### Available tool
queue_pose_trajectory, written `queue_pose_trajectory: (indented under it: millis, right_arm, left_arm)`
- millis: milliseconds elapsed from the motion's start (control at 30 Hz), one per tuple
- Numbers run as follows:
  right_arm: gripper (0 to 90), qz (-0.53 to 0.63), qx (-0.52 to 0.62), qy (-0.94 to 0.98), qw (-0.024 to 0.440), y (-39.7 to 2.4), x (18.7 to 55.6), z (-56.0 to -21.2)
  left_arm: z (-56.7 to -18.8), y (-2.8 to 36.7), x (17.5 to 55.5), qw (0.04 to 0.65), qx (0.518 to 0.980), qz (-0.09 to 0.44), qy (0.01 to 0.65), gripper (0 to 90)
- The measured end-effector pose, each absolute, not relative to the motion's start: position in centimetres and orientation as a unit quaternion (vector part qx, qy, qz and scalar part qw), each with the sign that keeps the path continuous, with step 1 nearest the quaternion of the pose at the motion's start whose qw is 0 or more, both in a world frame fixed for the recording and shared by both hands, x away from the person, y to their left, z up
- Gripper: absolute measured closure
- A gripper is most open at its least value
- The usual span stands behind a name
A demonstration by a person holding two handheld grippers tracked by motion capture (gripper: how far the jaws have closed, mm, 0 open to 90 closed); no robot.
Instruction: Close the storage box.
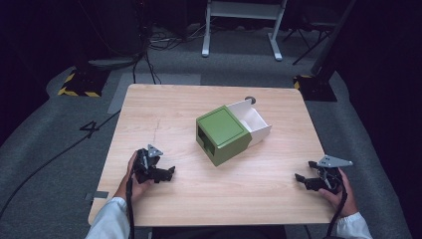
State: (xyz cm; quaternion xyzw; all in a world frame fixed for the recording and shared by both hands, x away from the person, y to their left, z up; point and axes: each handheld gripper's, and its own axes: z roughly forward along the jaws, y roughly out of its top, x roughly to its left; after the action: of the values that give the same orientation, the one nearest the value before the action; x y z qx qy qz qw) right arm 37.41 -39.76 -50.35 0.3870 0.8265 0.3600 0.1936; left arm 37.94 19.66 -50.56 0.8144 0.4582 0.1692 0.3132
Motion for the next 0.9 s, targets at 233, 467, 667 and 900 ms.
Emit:
queue_pose_trajectory:
  millis: [233,467,667,900]
  right_arm:
    - [19.2,0.358,0.389,0.826,0.196,-39.9,37.6,-50.2]
    - [23.9,0.367,0.399,0.821,0.18,-40.2,39.1,-49.2]
    - [25.3,0.376,0.379,0.82,0.208,-38.1,41.6,-45.7]
    - [27.5,0.403,0.36,0.815,0.209,-36.6,44.7,-42.6]
  left_arm:
    - [-50.5,20.1,37.5,0.322,0.842,0.147,0.406,0.1]
    - [-50.5,20.2,37.6,0.323,0.846,0.144,0.4,0.1]
    - [-50.5,20.2,37.6,0.323,0.845,0.144,0.4,0.1]
    - [-50.6,20.2,37.6,0.324,0.845,0.145,0.4,0.2]
